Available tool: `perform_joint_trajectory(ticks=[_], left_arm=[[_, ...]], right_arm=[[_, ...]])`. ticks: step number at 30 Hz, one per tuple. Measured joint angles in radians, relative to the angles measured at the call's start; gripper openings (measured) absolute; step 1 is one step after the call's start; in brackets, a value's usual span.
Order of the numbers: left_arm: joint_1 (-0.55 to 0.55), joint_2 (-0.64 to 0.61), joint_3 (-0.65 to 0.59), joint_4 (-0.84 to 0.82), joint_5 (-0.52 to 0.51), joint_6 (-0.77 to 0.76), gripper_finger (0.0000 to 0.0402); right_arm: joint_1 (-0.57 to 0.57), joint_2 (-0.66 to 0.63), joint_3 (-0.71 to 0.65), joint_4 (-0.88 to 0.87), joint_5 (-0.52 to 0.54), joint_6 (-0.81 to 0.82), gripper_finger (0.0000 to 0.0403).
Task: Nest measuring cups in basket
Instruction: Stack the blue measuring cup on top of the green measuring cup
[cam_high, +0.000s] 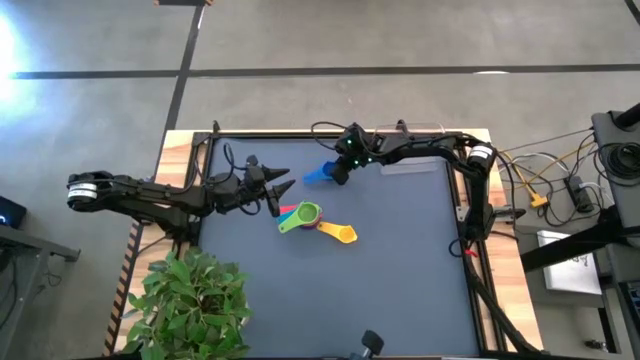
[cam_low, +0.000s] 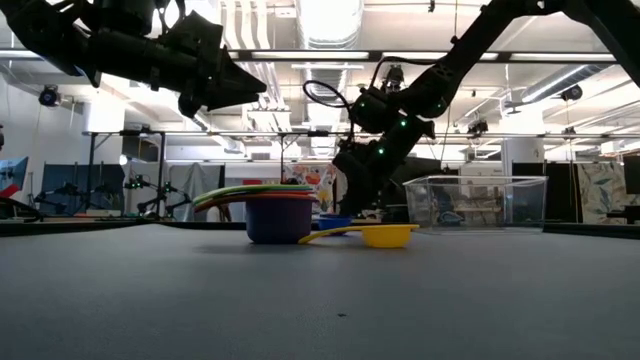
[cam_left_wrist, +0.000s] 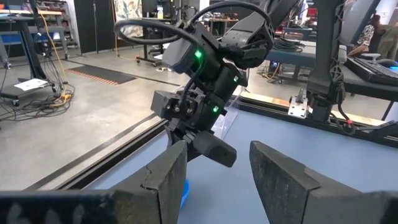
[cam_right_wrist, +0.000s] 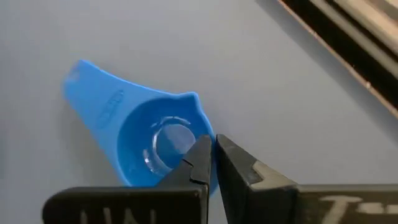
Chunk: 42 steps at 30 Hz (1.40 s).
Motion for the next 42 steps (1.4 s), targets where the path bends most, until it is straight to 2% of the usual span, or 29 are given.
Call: perform_joint_trajectory(ticks=[17, 31, 35, 42], left_arm=[[0.000, 0.000, 0.000, 0.002, 0.000, 0.005, 0.0160], [0.000, 0.000, 0.000, 0.002, 0.000, 0.004, 0.0160], [0.000, 0.000, 0.000, 0.002, 0.000, 0.003, 0.0160], [0.000, 0.000, 0.000, 0.002, 0.000, 0.001, 0.0160]], right_arm=[[0.039, -0.139, 0.006, -0.055, -0.009, -0.033, 0.0008], [0.064, -0.065, -0.003, -0.120, 0.004, -0.029, 0.0010], [0.065, -0.013, -0.003, -0.105, 0.003, -0.032, 0.0035], [0.058, 0.021, -0.001, -0.048, 0.003, -0.029, 0.0121]])
